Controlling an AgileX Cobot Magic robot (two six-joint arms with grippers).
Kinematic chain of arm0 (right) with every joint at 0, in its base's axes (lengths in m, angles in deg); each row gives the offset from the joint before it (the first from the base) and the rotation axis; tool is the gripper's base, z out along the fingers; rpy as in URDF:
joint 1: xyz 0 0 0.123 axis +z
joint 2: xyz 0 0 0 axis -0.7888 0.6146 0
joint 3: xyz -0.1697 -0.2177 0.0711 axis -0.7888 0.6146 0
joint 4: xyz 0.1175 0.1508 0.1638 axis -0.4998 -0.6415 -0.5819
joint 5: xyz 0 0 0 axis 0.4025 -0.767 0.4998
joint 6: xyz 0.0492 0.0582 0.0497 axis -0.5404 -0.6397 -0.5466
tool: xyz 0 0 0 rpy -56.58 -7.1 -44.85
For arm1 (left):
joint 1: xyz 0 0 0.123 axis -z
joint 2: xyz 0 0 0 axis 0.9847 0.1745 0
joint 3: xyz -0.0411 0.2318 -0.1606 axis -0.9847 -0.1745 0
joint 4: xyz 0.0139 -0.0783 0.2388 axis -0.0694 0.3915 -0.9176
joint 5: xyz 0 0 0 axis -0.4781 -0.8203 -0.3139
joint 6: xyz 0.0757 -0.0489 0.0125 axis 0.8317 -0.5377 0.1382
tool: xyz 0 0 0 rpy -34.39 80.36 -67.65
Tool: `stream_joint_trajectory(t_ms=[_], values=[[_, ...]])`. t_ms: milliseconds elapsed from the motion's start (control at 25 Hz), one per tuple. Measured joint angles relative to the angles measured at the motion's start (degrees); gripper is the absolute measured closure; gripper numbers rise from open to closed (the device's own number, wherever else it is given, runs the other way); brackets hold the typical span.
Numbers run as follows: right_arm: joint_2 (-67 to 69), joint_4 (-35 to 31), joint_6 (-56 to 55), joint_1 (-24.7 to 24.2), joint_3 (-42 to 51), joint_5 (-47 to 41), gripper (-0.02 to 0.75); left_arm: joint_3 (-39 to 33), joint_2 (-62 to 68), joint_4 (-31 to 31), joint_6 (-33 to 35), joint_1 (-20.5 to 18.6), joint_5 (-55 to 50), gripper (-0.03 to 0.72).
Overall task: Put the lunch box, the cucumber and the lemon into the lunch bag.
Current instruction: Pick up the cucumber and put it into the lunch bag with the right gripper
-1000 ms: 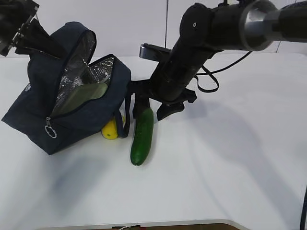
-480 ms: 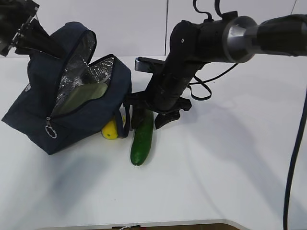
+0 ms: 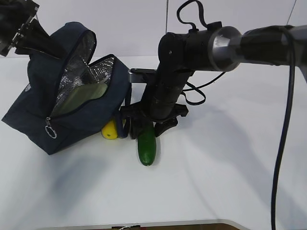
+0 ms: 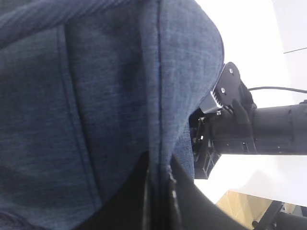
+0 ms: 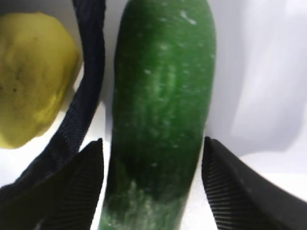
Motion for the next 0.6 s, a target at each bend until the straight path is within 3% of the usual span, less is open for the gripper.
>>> stream_joint_trajectory(t_ms=[360, 600], values=[[0.1, 0.5, -0.1, 0.0, -0.2, -3.6, 0.386, 0.0, 0.0, -0.1, 0.0, 0.0, 0.0, 0.701], [0.1, 0.5, -0.2, 0.0, -4.9, -11.2, 0.400, 0.0, 0.0, -0.2, 0.0, 0.0, 0.0, 0.701]])
